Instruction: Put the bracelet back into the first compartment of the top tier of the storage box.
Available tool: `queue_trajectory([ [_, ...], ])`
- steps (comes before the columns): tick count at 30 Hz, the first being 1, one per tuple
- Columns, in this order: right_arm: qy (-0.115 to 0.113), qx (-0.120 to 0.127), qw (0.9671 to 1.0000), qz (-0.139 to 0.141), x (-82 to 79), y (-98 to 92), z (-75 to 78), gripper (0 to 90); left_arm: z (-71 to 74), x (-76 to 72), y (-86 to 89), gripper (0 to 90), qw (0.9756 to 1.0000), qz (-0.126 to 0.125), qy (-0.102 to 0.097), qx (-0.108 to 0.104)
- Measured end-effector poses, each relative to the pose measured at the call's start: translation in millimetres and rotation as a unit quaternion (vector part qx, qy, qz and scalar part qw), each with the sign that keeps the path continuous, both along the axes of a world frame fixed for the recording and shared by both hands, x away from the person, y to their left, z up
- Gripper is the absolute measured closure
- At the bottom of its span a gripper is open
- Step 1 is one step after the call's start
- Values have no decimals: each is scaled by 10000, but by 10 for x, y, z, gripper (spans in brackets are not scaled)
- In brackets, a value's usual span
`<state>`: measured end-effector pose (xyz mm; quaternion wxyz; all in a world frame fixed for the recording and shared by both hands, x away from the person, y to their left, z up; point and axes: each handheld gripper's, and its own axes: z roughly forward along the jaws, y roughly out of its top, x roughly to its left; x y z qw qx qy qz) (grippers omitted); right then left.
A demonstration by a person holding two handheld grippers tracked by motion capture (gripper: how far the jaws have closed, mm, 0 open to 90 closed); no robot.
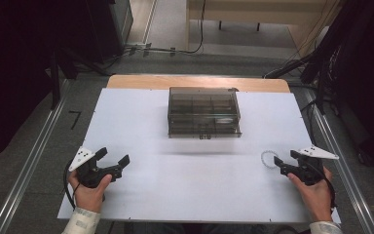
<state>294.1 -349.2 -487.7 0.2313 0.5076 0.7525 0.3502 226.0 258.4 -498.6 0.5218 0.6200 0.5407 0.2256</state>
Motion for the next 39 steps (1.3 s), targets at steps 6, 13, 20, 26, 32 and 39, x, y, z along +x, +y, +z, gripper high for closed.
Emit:
queue_trajectory([
  [6, 5, -32, 10000, -9, 36, 3, -16, 284, -1, 1, -4, 17, 10000, -2, 1, -4],
  [13, 43, -128, 9999, -7, 88, 24, -45, 316, -2, 2, -7, 17, 10000, -4, 1, -5],
  [20, 90, -224, 9997, 8, 130, 47, -72, 343, -2, 2, -8, 18, 10000, -9, -1, -7],
  [26, 152, -312, 9994, -18, 170, 66, -100, 407, -2, 3, -9, 17, 10000, -9, 0, -6],
  [32, 172, -348, 9992, -16, 181, 74, -112, 454, -3, 4, -10, 18, 10000, -12, -4, -6],
  [39, 225, -430, 9988, 20, 196, 93, -130, 541, -2, 4, -10, 17, 10000, -11, -6, -7],
])
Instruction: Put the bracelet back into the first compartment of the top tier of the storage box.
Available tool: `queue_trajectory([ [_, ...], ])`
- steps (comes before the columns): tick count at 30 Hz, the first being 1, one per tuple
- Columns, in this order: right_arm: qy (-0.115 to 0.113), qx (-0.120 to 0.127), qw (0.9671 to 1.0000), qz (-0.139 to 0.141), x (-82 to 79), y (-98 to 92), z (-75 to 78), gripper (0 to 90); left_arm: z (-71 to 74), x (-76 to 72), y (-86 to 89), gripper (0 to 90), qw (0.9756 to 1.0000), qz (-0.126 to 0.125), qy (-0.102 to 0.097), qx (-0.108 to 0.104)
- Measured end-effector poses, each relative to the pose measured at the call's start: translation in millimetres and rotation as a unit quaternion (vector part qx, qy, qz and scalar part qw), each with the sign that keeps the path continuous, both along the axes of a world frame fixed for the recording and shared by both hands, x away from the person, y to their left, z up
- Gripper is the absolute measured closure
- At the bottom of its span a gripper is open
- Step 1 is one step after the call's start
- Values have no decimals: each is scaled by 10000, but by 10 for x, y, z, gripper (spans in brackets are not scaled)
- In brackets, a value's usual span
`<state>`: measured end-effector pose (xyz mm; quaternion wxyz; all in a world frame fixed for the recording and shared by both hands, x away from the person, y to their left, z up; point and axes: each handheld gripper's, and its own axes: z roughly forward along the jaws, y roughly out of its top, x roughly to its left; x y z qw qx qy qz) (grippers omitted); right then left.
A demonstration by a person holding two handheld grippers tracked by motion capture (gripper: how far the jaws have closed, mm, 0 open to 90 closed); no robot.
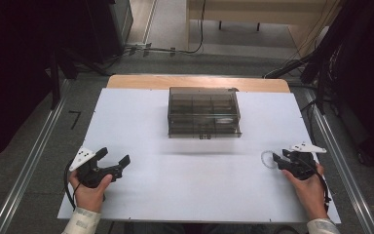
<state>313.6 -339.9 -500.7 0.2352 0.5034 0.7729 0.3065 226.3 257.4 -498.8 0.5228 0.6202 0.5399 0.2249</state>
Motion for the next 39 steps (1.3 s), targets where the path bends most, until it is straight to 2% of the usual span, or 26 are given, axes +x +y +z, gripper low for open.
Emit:
queue_trajectory([
  [3, 89, 32, 9999, 42, 8, 10, -12, 604, 1, 0, 1, 17, 10000, -2, 3, -1],
  [5, 97, 56, 9999, 49, 10, 10, -14, 615, 0, 0, 1, 17, 10000, -2, 3, 1],
  [7, 156, 114, 9998, 39, 17, 8, -9, 673, 0, 1, 0, 17, 10000, -4, 2, -2],
  [17, 240, 208, 9995, -22, 31, -19, -3, 793, 1, 0, 0, 18, 10000, -2, 1, -4],
  [25, 304, 269, 9992, -70, 44, -24, 2, 827, 0, 0, -1, 17, 10000, -5, 1, -4],
  [39, 330, 241, 9991, -88, 43, -13, 19, 833, 2, -1, 4, 18, 10000, -6, 2, -4],
])
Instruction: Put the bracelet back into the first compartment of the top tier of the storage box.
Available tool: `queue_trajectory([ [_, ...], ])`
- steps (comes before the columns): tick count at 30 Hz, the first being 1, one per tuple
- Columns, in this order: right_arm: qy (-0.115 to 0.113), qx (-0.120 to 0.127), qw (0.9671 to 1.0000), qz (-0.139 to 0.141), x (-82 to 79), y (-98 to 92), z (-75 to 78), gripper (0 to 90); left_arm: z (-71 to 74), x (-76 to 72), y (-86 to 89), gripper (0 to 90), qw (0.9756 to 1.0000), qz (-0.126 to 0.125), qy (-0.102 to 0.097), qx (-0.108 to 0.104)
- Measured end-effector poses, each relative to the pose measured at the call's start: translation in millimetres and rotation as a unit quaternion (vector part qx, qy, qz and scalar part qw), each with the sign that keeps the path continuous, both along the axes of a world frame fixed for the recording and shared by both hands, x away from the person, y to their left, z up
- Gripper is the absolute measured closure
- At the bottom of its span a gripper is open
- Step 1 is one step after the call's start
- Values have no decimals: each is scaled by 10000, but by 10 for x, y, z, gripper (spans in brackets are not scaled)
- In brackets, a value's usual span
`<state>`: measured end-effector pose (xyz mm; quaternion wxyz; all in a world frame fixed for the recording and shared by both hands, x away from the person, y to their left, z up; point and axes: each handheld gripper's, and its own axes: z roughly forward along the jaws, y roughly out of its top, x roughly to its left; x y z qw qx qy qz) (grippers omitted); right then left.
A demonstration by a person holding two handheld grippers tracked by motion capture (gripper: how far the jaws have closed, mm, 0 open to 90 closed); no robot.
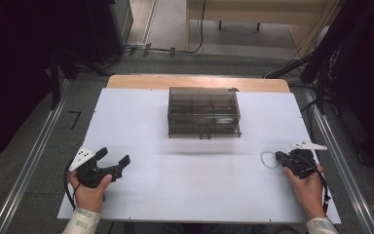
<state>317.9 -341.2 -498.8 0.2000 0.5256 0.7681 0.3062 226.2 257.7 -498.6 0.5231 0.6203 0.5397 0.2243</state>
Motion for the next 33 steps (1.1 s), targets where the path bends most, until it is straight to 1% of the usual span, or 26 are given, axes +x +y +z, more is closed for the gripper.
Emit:
queue_trajectory([
  [3, 24, 10, 10000, 34, -13, 10, 13, 833, 1, 0, 2, 17, 10000, 1, 2, -4],
  [5, -9, 9, 10000, 72, -29, 29, 39, 833, 0, 1, 1, 17, 10000, -5, 3, -2],
  [8, -103, 90, 9998, 119, -56, 53, 90, 833, -2, 2, -1, 18, 10000, -2, 5, -2],
  [12, -136, 128, 9996, 205, -103, 103, 153, 833, -2, 0, 2, 17, 10000, 8, 5, -7],
  [17, -181, 214, 9992, 301, -176, 127, 280, 833, -5, -6, 7, 17, 10000, 18, 10, -9],
  [23, -186, 258, 9989, 357, -210, 139, 365, 833, -8, -5, 9, 17, 10000, 29, 9, -15],
  [24, -198, 265, 9986, 402, -224, 160, 404, 833, -8, -5, 9, 17, 10000, 28, 14, -13],
  [26, -208, 262, 9985, 427, -228, 171, 419, 833, -7, -5, 8, 17, 10000, 27, 14, -8],
  [33, -276, 258, 9972, 641, -261, 297, 593, 833, -6, -8, 9, 17, 10000, 33, 2, -11],
])
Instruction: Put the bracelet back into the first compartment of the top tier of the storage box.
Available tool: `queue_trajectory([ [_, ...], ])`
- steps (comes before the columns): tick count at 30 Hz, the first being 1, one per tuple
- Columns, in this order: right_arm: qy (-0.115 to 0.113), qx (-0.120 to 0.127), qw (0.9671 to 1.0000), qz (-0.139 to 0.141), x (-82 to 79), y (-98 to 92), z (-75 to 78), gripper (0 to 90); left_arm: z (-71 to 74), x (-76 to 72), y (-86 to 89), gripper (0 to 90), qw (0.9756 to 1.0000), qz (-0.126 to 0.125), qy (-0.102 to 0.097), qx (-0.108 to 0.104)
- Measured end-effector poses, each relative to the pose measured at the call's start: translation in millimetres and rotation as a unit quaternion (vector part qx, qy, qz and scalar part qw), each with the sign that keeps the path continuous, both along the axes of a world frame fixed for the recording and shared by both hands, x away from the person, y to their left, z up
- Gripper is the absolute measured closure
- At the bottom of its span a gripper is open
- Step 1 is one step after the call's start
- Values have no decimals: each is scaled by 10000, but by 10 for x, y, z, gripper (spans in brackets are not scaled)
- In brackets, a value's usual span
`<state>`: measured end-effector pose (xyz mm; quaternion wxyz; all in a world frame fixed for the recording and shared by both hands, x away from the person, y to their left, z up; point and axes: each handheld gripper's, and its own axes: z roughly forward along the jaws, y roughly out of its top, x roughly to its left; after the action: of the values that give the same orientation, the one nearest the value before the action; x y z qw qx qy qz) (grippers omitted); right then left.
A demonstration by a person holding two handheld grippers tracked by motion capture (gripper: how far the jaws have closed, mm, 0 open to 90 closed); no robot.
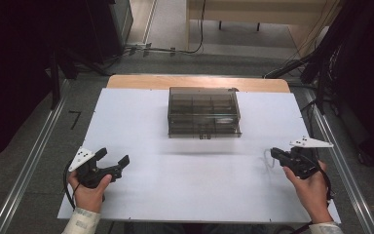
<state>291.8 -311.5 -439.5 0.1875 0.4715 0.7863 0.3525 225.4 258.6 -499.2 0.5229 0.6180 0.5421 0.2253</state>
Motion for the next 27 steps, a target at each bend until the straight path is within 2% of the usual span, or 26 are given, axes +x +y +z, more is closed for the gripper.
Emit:
queue_trajectory([
  [22, -73, -30, 9983, 581, 68, 422, 264, 833, 2, -2, 2, 18, 10000, -3, -7, -2],
  [27, -108, -15, 9979, 635, 91, 501, 330, 833, 2, -3, 5, 18, 10000, -3, -3, -4],
])
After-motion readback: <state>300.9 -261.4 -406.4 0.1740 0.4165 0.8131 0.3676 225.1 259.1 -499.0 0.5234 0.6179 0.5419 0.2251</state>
